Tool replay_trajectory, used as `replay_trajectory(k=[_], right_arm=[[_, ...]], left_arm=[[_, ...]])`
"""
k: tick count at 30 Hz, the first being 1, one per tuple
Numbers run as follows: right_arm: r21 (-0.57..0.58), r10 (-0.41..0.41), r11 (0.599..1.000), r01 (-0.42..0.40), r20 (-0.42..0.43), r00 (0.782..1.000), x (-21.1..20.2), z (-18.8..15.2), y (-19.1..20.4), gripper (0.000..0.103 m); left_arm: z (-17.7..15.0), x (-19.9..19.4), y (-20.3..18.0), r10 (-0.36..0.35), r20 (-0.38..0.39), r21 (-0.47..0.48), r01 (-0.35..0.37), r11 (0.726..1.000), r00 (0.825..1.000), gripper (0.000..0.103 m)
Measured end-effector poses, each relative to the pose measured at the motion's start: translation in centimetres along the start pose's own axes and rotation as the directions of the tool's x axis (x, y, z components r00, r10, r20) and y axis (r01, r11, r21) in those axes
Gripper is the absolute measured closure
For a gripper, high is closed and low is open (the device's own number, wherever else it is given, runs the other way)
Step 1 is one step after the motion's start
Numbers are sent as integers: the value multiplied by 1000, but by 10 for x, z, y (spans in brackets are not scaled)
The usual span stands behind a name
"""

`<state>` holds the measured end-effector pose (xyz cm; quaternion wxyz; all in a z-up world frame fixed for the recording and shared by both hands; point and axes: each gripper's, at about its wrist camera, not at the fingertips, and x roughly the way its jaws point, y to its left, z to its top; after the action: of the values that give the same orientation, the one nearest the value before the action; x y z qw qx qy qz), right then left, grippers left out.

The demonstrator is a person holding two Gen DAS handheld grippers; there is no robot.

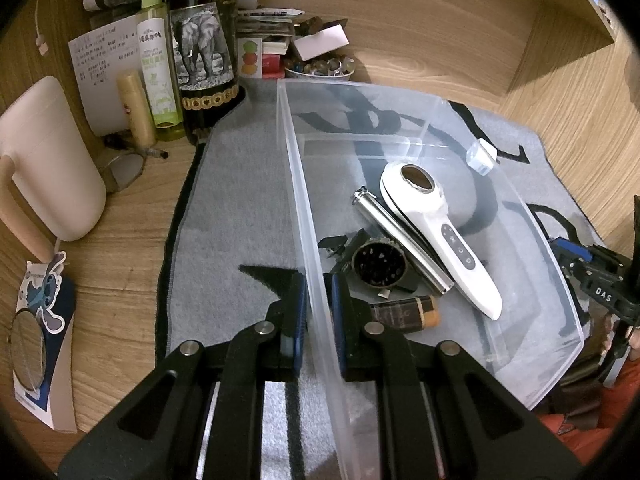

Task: Organize rigid objects

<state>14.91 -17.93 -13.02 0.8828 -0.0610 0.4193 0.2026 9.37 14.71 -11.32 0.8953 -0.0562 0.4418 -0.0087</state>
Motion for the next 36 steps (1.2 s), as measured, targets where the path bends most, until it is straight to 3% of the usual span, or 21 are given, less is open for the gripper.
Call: replay_trajectory(k=[9,11,15,24,26,28,29,36], right_arm=[[4,3,1000,-3,53,999,-16,7,-1,79],[-3,6,1000,-6,75,997,-22,13,1,90],[-24,15,1000,-13,109,994,-29,24,6,93],[-40,-1,999,5,110,994,-29,26,7,93],[-40,-9,999,13,92,996,-27,24,5,90],[-40,-19,999,21,66,998,-22,22,2,72],[-38,-25,999,28,60,998,-20,21,1,68],[-28,-9,1000,8,-20,1000,2,12,-5,68]], left_arm=[[0,-1,-1,2,0,0,-2,1000,1000,91],[0,-1,-1,2,0,0,-2,1000,1000,91],[0,-1,-1,1,0,-1,-1,1000,1000,91],[0,-1,-1,2,0,0,-2,1000,1000,91],[0,-1,-1,1,0,-2,-1,1000,1000,91],[0,-1,-1,2,0,-2,-2,1000,1000,91],[0,-1,-1,3,0,-1,-3,1000,1000,91],[0,0,-2,2,-1,-1,-2,1000,1000,91]])
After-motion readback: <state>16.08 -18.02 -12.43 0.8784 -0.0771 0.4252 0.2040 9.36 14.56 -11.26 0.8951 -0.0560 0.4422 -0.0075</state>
